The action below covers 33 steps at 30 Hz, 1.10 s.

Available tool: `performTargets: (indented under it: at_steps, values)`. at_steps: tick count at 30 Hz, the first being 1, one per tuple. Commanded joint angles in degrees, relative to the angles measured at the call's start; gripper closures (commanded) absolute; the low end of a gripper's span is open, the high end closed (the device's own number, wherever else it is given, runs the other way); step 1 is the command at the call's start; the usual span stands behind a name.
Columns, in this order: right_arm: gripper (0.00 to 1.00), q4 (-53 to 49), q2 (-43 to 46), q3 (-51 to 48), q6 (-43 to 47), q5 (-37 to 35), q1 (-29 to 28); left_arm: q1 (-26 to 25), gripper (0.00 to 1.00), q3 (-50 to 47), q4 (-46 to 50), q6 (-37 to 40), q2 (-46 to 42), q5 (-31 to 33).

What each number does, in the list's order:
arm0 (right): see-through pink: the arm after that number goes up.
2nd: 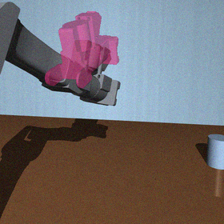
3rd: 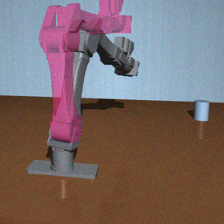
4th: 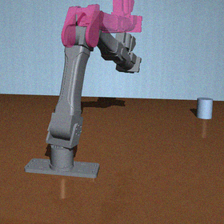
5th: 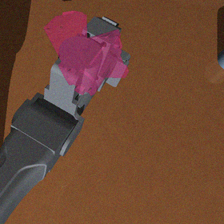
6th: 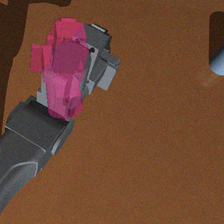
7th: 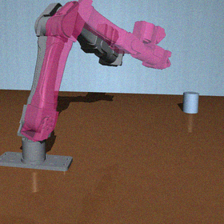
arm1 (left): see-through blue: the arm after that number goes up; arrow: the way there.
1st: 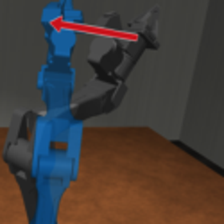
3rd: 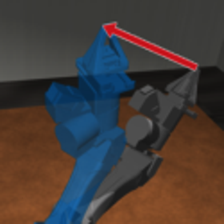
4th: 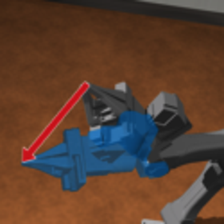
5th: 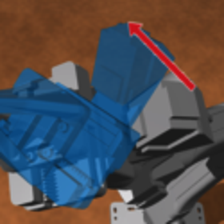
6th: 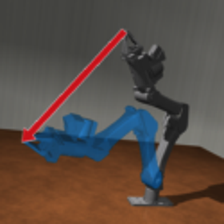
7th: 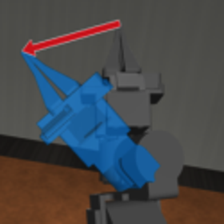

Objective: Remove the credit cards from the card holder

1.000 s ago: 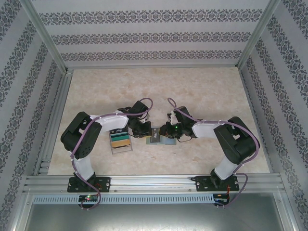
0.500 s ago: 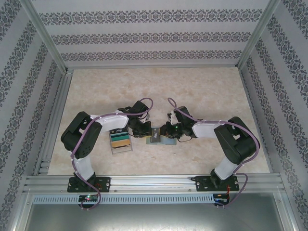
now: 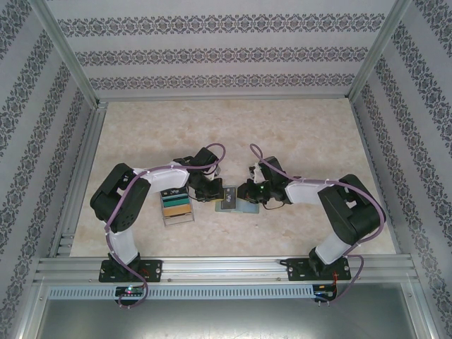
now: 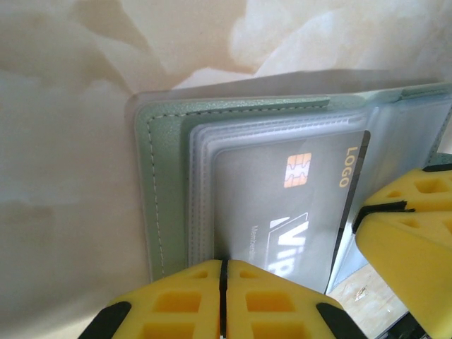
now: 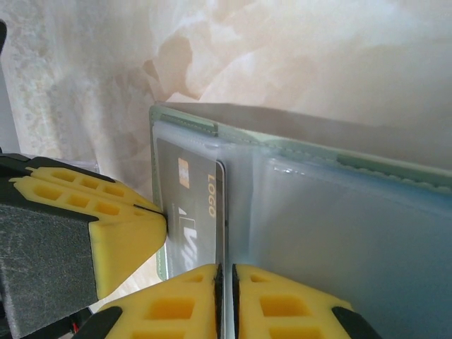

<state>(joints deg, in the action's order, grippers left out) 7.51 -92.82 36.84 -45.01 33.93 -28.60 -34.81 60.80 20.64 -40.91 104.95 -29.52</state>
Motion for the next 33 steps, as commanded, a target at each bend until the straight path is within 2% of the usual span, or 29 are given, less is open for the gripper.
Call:
performTargets:
  at_steps: [1,17,29,31,33]
  values:
    - [0.84,0.2,0.7,-0.7,0.7,0.1,0.4,-0.1,0.91,-0.1,4.1,0.9,2.2,2.3]
    - [0.86,2.9,-4.0,1.6,-0.1,3.4,-1.4,-0.2,0.9,0.1,3.8,0.9,2.3,1.5]
    - [0.82,3.6,-4.5,2.3,-0.4,4.7,-2.5,-0.1,0.9,-0.2,3.5,0.9,2.5,1.2]
    - [0.86,3.5,-4.4,2.4,-0.5,4.6,-2.5,-0.1,0.9,-0.4,3.4,0.9,2.4,1.1]
    - [0.94,3.4,-4.4,2.2,-0.5,4.4,-2.5,-0.1,0.9,-0.4,3.4,0.9,2.5,1.1]
